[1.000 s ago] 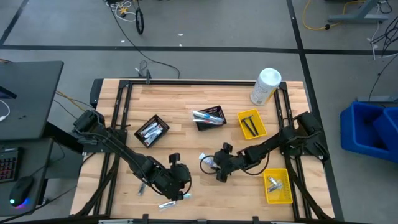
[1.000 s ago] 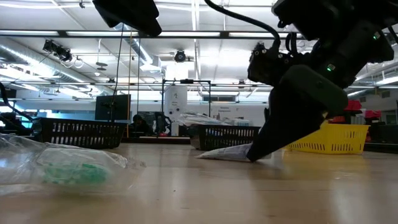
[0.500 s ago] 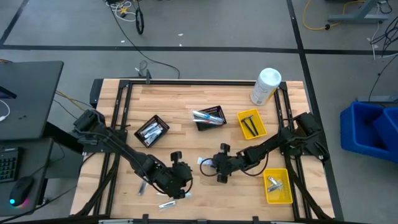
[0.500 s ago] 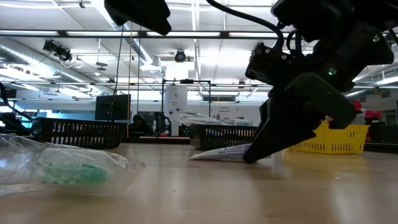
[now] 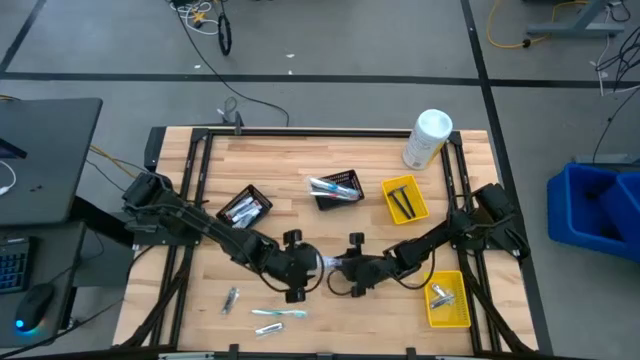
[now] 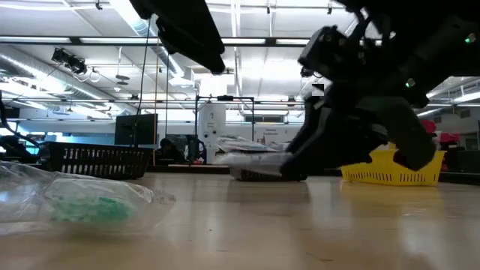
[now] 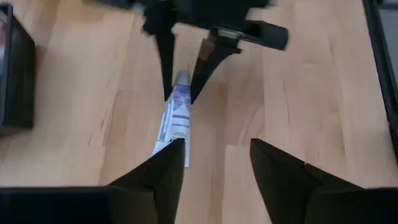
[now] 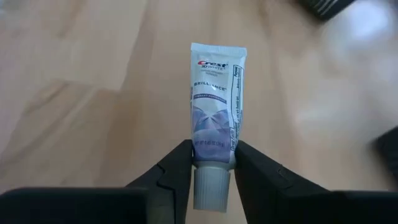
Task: Pick & Place Travel size toiletries
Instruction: Put the white toothpaste into the left black basket
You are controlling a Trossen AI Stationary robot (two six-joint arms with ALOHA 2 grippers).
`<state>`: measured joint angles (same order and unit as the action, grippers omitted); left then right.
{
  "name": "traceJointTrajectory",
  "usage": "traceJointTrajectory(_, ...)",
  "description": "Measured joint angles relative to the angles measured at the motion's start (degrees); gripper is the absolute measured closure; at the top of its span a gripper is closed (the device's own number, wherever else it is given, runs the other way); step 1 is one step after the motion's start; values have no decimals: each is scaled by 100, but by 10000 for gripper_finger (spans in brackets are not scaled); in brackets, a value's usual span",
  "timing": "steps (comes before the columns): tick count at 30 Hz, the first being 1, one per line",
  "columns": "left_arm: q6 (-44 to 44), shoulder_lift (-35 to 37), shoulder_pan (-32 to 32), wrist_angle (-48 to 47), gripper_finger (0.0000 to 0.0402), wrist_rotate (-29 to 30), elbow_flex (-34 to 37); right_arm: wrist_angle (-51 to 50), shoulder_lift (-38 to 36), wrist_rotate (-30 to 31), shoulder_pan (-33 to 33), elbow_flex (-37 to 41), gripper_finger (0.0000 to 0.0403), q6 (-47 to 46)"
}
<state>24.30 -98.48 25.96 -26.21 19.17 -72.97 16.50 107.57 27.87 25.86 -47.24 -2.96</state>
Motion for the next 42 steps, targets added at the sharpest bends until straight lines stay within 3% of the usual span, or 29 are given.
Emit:
traceJointTrajectory(5,1461,0,-318,-168,177,-23,2,317,-2,1053,253,0,288,824)
traceJointTrajectory(8,2828,0,-482,-493,172,-11,2,470,-9,1501,441,-2,288,1148)
traceJointTrajectory(11,3510,0,-569,-819,171,91,4,510,-9,2025,635,-4,288,1412)
traceJointTrajectory(17,3187,-2,-582,-562,171,-71,4,580,-17,3069,856,-7,288,1511)
traceJointTrajectory(24,2344,-2,-578,30,171,-280,4,929,-20,3063,870,-13,288,1709)
traceJointTrajectory(35,2184,-2,-576,88,172,-390,4,1656,-24,3060,969,-15,288,2297)
traceJointTrajectory(42,1829,-2,-570,611,229,-591,7,1717,-24,3057,967,-15,287,2297)
